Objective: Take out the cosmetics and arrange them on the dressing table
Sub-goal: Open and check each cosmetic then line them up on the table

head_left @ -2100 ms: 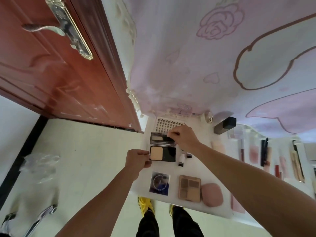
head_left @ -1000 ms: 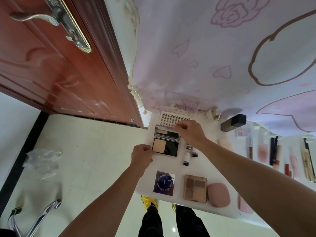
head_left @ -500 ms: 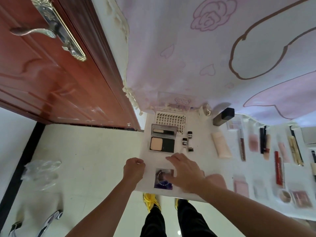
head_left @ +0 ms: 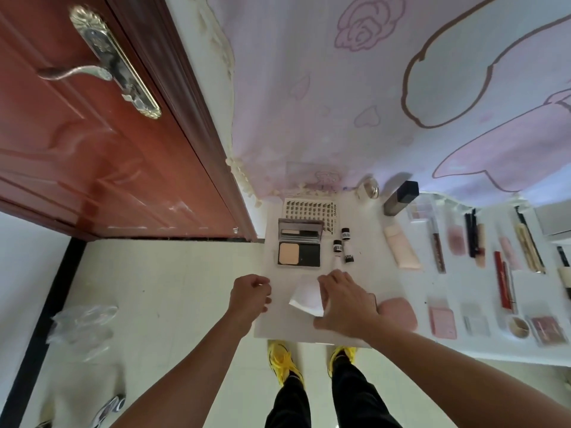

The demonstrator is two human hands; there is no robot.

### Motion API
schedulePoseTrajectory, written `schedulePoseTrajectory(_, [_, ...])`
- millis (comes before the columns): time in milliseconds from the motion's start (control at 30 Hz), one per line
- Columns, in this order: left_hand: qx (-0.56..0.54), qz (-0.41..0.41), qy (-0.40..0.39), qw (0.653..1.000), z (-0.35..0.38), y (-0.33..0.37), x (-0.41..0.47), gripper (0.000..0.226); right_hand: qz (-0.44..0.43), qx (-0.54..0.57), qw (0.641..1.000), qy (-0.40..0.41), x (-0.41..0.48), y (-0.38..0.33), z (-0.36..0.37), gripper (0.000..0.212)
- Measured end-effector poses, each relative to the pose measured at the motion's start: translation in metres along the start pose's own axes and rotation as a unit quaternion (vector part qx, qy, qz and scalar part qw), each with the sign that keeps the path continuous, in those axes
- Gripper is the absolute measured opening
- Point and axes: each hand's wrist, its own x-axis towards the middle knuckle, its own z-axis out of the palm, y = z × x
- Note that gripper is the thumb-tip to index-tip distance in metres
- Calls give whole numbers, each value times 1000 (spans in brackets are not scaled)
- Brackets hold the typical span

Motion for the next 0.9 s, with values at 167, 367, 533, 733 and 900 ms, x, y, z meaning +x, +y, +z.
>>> schedulePoseTrajectory(167, [-31,75,-96,992,-3,58,-20,11,21,212,976,42,-4,-6,-77,39])
schedulePoseTrajectory(367, [-76,138,-182,971,-2,149,-48,20,-26,254,965,56,-22,-21,-173,46])
schedulePoseTrajectory(533, [-150,130,-184,963,-4,205,-71,6,-17,440,893,98,-38,-24,-224,62])
schedulePoseTrajectory(733, [-201,177,-225,937,-5,247,-98,20,5,608,784,122,-53,-26,-262,21])
schedulePoseTrajectory(900, [-202,226,-263,916,-11,272,-115,12,21,652,749,115,-57,-29,-297,13])
